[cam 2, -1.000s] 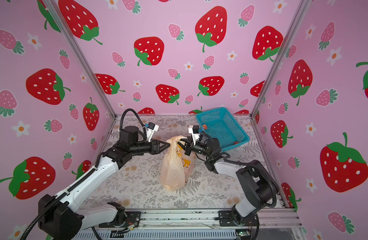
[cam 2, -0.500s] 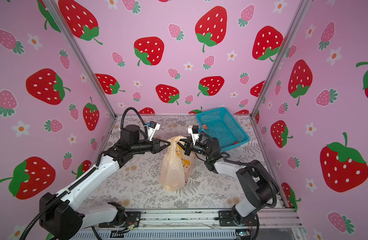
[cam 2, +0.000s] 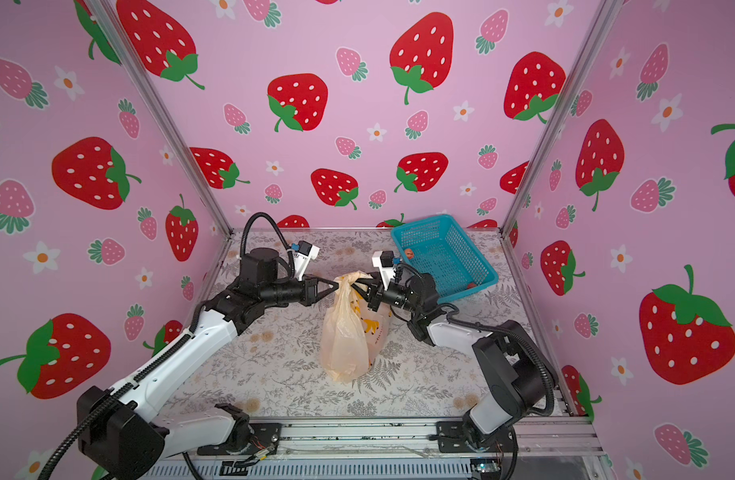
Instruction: Place the fake fruits into the plastic bag and tie a complex knot
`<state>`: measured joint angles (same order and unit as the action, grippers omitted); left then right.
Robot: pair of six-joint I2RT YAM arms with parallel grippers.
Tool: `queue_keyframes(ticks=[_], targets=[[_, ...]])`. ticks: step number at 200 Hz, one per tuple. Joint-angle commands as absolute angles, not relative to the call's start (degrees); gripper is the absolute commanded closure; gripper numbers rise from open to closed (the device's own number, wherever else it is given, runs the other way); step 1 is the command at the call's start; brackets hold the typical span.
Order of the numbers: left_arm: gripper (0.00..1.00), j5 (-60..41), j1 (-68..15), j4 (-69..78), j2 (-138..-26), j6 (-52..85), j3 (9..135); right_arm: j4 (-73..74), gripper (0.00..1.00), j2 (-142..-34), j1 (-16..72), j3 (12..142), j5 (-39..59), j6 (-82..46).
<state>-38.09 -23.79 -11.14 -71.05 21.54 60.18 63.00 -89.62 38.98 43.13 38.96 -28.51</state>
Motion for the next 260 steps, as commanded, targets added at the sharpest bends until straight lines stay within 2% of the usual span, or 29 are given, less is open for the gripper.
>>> queue_keyframes(ticks=[1, 37, 41, 48, 67, 94, 123, 152, 183, 224, 260], targets=[[1.00, -37.5, -23.9, -11.1, -71.0, 22.6, 62.1, 55.8, 0.72, -86.3, 38.7, 44.7, 38.0, -23.0], [1.00, -37.4, -23.9, -8.6, -70.2, 24.3, 60.4, 43.3, 0.49, -81.2, 37.7, 44.3, 33.9, -14.8], [1.00, -37.4, -23.9, -8.6, -70.2, 24.3, 60.3, 42.1, 0.41, -80.7, 37.6, 44.2, 33.6, -14.0], [1.00, -37.4, -23.9, -8.4, -70.3, 24.5, 60.1, 40.2, 0.33, -79.8, 37.3, 44.1, 33.0, -12.9], [1.00, -37.7, -23.9, -7.7, -70.2, 25.2, 59.5, 35.9, 0.20, -77.4, 36.5, 43.5, 31.1, -10.5], [1.00, -37.8, -23.9, -7.2, -70.1, 25.6, 59.2, 30.9, 0.11, -73.6, 35.2, 41.7, 28.9, -8.8], [1.00, -37.9, -23.9, -7.0, -70.1, 25.6, 58.9, 24.0, 0.06, -68.5, 35.0, 40.3, 24.7, -6.0], [1.00, -38.3, -23.9, -6.7, -70.3, 25.7, 58.8, 17.9, 0.07, -63.7, 35.0, 39.1, 21.5, -4.1], [1.00, -38.5, -23.9, -6.4, -70.5, 25.8, 58.6, 16.3, 0.27, -61.5, 35.1, 38.6, 25.8, -5.6], [1.00, -38.6, -23.9, -6.3, -70.5, 25.8, 58.7, 20.3, 0.51, -64.8, 36.0, 39.6, 31.9, -8.9], [1.00, -38.7, -23.9, -6.3, -70.5, 25.8, 58.6, 25.4, 0.55, -67.0, 36.1, 40.2, 32.7, -12.2]])
